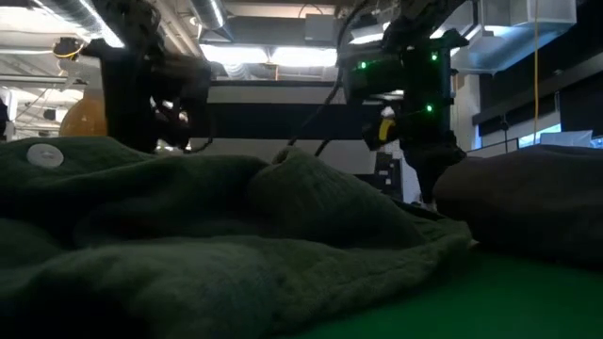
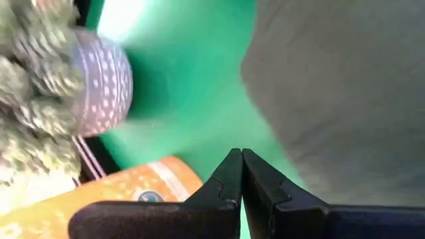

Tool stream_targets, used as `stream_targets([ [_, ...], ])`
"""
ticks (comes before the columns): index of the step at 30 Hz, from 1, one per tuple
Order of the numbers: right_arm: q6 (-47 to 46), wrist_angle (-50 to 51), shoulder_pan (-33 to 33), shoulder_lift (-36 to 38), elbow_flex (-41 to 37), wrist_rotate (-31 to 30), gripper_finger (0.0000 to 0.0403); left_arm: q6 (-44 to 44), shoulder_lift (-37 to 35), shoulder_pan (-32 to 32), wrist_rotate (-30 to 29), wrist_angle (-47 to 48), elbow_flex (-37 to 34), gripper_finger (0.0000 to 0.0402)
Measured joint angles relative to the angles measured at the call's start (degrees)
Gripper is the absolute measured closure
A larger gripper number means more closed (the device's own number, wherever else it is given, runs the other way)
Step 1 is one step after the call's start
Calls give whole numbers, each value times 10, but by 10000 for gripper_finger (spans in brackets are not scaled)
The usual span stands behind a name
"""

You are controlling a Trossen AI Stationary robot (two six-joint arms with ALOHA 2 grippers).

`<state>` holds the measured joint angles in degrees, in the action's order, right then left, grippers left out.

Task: Fold laundry
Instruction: Fold the green polo shirt

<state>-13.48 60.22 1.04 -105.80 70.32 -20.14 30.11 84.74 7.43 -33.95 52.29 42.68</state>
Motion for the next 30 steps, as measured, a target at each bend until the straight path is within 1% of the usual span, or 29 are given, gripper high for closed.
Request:
stream_targets([
  [5,-2,-4,7,37,0,-22,398,-23,-30,-37,-5,-18,44,401],
  [8,-6,-44,5,61,0,-21,398,-50,-49,-64,-1,-64,54,401],
  [10,1,-103,4,67,-3,6,398,-68,-53,-71,23,-91,54,401],
  [13,31,-206,5,67,-24,91,398,-71,-50,-70,40,-101,54,401],
  [15,46,-270,5,59,-43,121,398,-69,-43,-68,42,-104,52,401],
  [17,49,-313,4,51,-66,133,398,-75,-38,-64,52,-124,40,401],
  [20,49,-349,5,42,-96,137,398,-105,-34,-51,86,-206,12,401],
  [23,47,-363,6,39,-121,137,398,-127,-29,-31,122,-274,-18,401],
  [28,36,-367,21,40,-150,136,398,-128,-30,12,124,-278,-52,401],
  [30,34,-372,32,42,-162,136,398,-128,-30,28,133,-285,-68,401],
])
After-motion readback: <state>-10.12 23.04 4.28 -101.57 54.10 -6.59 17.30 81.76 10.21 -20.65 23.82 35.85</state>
